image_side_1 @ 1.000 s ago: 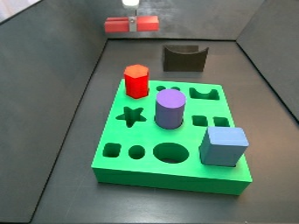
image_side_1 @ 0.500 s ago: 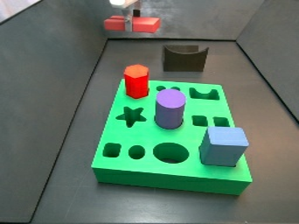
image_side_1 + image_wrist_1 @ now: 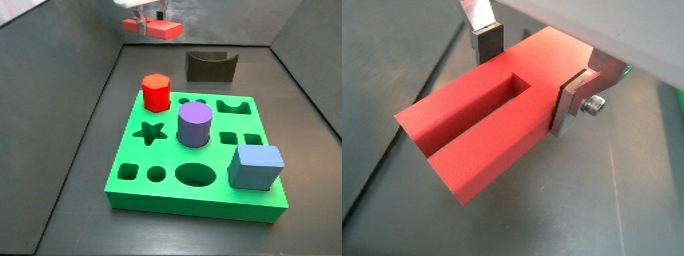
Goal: Pick up the double-square object. Move up. Rotate the double-square object. Place the double-square object on the fixture. Regrasp the double-square object. Move to above the board. Insert the double-square object.
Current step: Rotate the double-square object.
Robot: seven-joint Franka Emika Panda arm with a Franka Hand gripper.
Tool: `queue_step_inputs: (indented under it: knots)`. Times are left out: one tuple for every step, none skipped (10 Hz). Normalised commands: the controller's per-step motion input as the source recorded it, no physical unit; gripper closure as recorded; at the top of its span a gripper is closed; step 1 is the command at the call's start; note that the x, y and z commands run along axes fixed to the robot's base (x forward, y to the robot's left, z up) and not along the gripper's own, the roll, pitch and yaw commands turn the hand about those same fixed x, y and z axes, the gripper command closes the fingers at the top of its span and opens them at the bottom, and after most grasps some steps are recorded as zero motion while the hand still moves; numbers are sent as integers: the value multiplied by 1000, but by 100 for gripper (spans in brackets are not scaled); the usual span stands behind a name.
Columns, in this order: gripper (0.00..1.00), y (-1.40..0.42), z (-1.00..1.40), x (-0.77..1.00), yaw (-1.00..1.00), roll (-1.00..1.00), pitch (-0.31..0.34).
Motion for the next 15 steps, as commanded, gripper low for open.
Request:
queue_step_inputs:
  knots:
    - [100,20,-3,17,-1000,-18,-10]
    - [100,20,-3,17,-1000,-20,-11]
    - [100,20,-3,17,-1000,-21,-12]
    - [100,20,-3,17,-1000,-23,-13]
    - [100,20,-3,17,-1000,-26,-15]
    - [100,20,-3,17,-1000,-28,-16]
    - [100,20,-3,17,-1000,-33,-18]
    - [100,21,-4,17,-1000,-39,-21]
    - [100,21,-4,17,-1000,-45,-25]
    - [100,21,-4,17,-1000,-55,-30]
    - [100,21,-4,17,-991,-68,-38]
    - [100,21,-4,17,-659,-68,-38]
    - [100,21,-4,17,-445,-68,-38]
    - [100,21,-4,16,-294,-68,-37]
    - [100,0,-1000,0,0,0,0]
